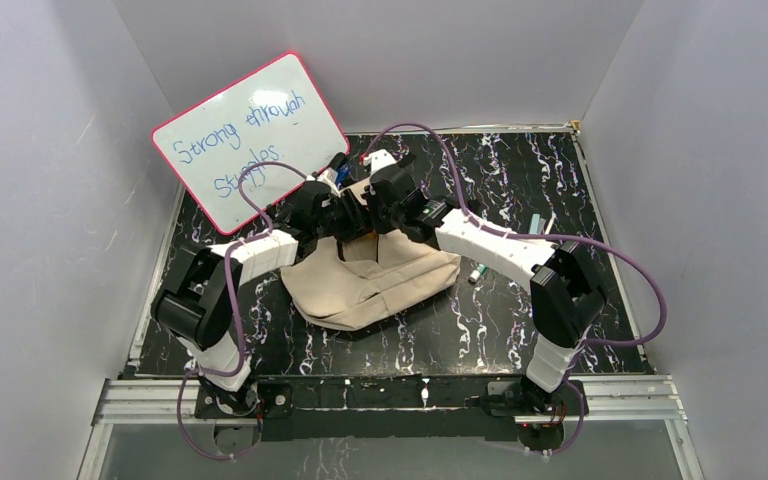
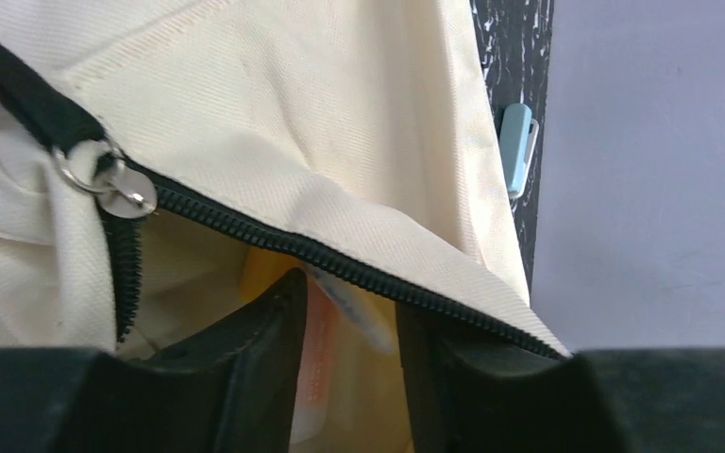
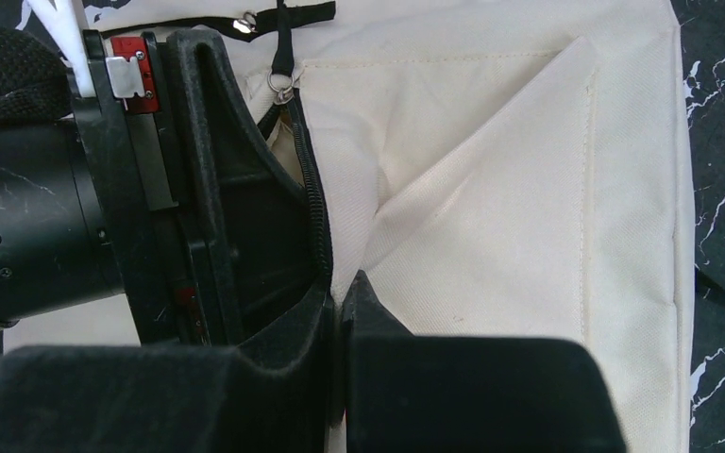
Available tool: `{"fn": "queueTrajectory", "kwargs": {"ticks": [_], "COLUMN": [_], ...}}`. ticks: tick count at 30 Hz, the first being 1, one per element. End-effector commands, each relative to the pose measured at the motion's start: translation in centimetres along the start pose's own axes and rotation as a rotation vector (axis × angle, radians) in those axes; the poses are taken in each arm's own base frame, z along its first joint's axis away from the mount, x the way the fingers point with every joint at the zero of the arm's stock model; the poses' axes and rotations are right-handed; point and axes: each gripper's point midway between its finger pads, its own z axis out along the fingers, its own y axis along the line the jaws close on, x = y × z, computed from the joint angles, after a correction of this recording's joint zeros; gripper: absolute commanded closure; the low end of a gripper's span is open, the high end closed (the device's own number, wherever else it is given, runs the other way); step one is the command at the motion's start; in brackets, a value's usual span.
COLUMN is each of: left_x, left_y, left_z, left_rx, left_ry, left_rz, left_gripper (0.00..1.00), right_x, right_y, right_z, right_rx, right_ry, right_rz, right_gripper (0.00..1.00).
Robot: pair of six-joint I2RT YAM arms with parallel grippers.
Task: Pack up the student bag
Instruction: Place the stationery in the student bag.
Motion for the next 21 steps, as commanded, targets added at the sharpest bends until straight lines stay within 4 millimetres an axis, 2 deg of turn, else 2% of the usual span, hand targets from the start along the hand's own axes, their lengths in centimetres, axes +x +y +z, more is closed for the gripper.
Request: {"fn": "queueTrajectory", "kwargs": {"ticks": [1,5,15,21], "left_x": [-0.3,-0.5,-1.1,-0.7], "left_y": [-2.5,-2.4,-2.3,-1.2], "left_z": [-0.2,-0.7,-3.5,-4.6], "left_rx": [0.060,0.041,-0.018,-0.062], "left_ry": [0.020,0.012,-0.036,-0.045], "left_rz": [0.060,0.077,0.130,0.135], "left_gripper": [0.56,0.50,0.49,0.49], "right_x": [-6.0,-5.7,-5.2,-4.8], "right_y": [2.5,2.4,2.3,2.2], "right_z": [-1.8,-1.8,-1.7,-1.7], "right_rx": [-0.098,-0.102,-0.105,-0.106], "right_ry": [-0.198,-0.192,-0.185,-0.178], "right_rz": [0.056,0.062,0.065,0.070], "right_gripper": [1.00,1.00,1.00,0.97]}}
